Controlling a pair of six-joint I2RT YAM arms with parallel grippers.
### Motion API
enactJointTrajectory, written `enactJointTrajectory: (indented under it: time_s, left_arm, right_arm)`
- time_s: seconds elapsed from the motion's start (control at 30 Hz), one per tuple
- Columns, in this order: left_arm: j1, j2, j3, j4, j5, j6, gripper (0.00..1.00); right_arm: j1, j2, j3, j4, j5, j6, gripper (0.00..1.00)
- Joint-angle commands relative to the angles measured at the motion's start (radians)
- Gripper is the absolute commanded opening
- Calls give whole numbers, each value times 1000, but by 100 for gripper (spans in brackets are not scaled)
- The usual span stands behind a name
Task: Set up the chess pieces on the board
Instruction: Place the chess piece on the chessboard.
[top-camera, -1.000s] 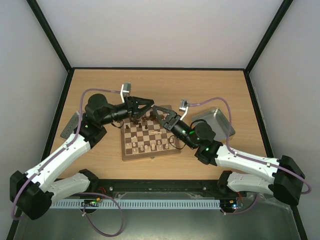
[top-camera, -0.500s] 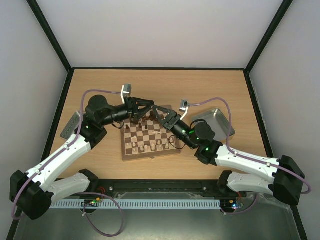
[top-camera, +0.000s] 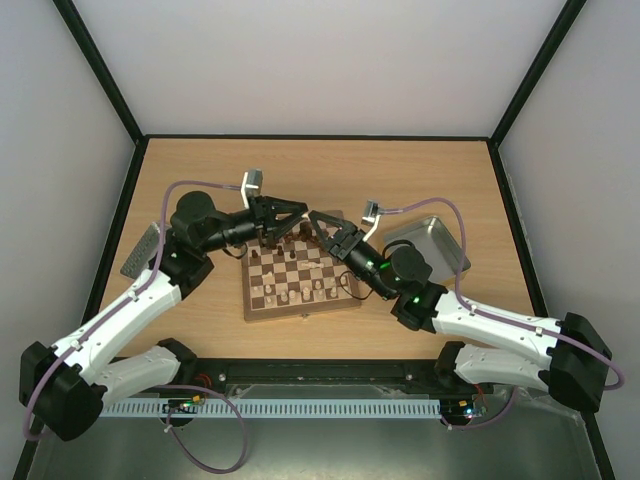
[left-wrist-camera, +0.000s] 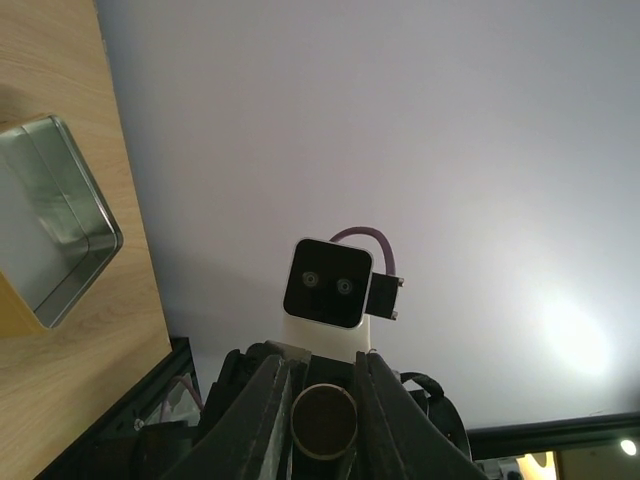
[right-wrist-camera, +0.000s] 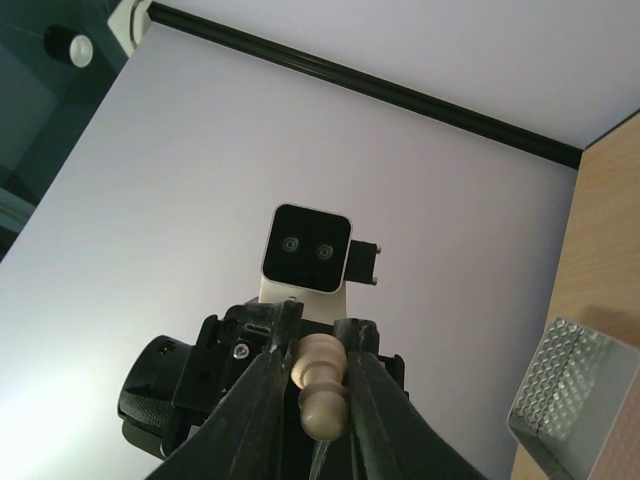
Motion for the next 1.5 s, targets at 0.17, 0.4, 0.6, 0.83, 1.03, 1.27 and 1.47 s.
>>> enactJointTrajectory:
  time_s: [0.17, 0.4, 0.6, 0.83, 1.03, 1.27, 1.47]
  left_arm:
    - [10, -17, -21, -13, -2, 15, 18]
    - [35, -50, -11, -315, -113, 262, 48]
    - [98, -113, 4, -699, -510, 614, 62]
    - [110, -182, 51, -818, -922, 817, 71]
    - [115, -233, 13, -735, -1022, 867, 74]
    - [183, -266, -19, -730, -967, 869, 77]
    - [194, -294, -34, -728, -960, 876, 78]
  right_arm:
    - [-5, -22, 7, 9, 10, 0, 5]
    - [-11, -27, 76, -294, 11, -79, 3]
    - [-24, 96, 282, -825, 18, -288, 2]
    - [-25, 406, 598, -1265, -35, -521, 2]
    - [-22, 665, 822, -1471, -105, -648, 2]
    - [-4, 836, 973, -1616, -162, -712, 2]
    - [17, 925, 1044, -1661, -189, -734, 2]
